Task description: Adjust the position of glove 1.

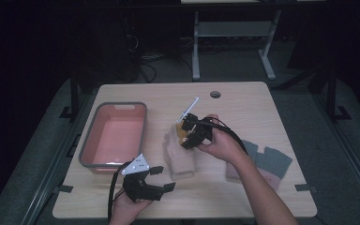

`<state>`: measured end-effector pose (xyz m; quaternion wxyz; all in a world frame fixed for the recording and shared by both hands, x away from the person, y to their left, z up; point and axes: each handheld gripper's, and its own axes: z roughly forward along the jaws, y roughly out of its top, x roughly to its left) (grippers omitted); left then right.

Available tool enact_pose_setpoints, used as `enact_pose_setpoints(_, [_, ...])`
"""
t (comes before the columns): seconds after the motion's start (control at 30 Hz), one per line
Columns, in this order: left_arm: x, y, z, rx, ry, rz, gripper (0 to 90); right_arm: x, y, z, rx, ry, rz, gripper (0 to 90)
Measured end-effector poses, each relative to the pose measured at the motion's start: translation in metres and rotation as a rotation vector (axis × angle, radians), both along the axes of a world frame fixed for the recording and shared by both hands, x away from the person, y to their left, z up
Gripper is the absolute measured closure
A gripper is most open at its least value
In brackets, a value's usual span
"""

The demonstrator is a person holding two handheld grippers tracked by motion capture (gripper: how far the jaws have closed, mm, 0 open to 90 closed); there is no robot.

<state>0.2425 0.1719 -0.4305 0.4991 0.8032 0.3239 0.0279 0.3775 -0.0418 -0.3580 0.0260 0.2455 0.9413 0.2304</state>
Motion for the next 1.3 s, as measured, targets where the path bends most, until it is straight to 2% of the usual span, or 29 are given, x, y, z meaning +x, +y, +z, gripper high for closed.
enact_pose_setpoints(0.37, [0.001,-0.001,-0.001,0.019,0.001,0.009,20.9,0.003,0.014,-0.014,-0.02,0.025,0.036,67.2])
enact_pose_setpoints(0.4, [0.002,-0.001,-0.002,0.012,0.011,0.011,20.9,0.003,0.015,-0.016,-0.023,0.029,0.039,67.2])
enact_pose_setpoints(0.53, [0.005,-0.005,-0.004,0.028,0.013,0.027,21.0,0.005,0.018,-0.031,-0.059,0.033,0.047,66.4])
enact_pose_setpoints(0.6, [0.006,-0.005,-0.005,0.035,0.016,0.029,21.0,0.005,0.018,-0.032,-0.058,0.035,0.045,66.1])
enact_pose_setpoints(0.73, [0.01,-0.007,-0.008,0.044,0.044,0.046,21.0,0.008,0.015,-0.035,-0.042,0.052,0.041,65.7])
enact_pose_setpoints(0.83, [0.013,-0.009,-0.009,0.055,0.046,0.055,21.7,0.01,0.014,-0.038,-0.043,0.055,0.041,65.1])
enact_pose_setpoints(0.97, [0.015,-0.013,-0.01,0.047,0.073,0.079,22.2,0.009,0.011,-0.046,-0.03,0.064,0.035,63.8])
enact_pose_setpoints(1.07, [0.015,-0.016,-0.011,0.056,0.069,0.088,22.3,0.008,0.009,-0.051,-0.018,0.074,0.019,60.2])
enact_pose_setpoints(1.13, [0.016,-0.018,-0.011,0.065,0.076,0.099,22.4,0.008,0.005,-0.051,0.016,0.082,-0.005,56.2])
enact_pose_setpoints(1.2, [0.018,-0.019,-0.012,0.076,0.083,0.107,22.4,0.008,0.003,-0.05,0.028,0.084,-0.014,54.6])
enact_pose_setpoints(1.3, [0.022,-0.019,-0.012,0.079,0.095,0.126,22.6,0.008,-0.005,-0.044,0.084,0.092,-0.043,49.1])
